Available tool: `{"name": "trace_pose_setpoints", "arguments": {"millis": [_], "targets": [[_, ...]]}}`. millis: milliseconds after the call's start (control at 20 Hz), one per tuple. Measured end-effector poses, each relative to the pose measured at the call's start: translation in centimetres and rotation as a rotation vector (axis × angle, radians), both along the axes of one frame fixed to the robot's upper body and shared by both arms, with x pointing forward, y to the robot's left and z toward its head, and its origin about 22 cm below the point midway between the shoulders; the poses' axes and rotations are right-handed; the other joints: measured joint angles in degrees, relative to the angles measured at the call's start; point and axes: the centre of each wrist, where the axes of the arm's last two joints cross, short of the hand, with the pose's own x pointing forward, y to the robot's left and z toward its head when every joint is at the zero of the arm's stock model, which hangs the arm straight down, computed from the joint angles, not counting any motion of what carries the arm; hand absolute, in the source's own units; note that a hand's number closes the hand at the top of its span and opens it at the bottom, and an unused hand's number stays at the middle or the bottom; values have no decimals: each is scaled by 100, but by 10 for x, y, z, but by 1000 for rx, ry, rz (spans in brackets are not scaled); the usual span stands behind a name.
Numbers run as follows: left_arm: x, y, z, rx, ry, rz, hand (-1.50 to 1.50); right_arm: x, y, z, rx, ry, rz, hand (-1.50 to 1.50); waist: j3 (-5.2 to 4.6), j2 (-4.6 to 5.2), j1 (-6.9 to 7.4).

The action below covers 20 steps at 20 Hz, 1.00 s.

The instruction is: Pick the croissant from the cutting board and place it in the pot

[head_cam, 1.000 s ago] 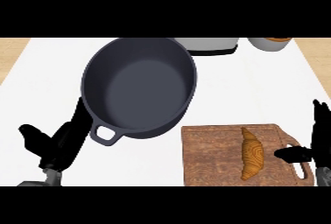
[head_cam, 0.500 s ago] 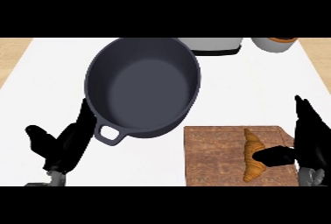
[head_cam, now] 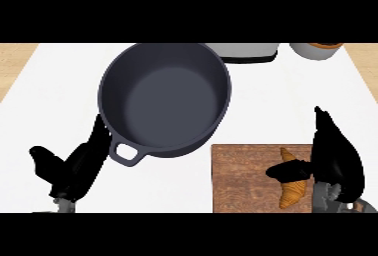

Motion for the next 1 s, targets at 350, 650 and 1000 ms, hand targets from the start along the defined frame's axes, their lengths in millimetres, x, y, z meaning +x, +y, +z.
{"name": "trace_pose_setpoints", "arguments": {"millis": [350, 650, 1000], "targets": [[-3, 0, 4, -4, 20, -10, 0, 3, 14, -26, -31, 77, -32, -150, 2, 5, -9], [-7, -6, 2, -3, 25, -6, 0, 0, 12, -42, -105, 134, -76, -150, 10, -2, -35], [-6, -4, 4, -4, 33, -12, 0, -5, 10, -54, -127, 189, -87, -150, 13, 0, -31]]}}
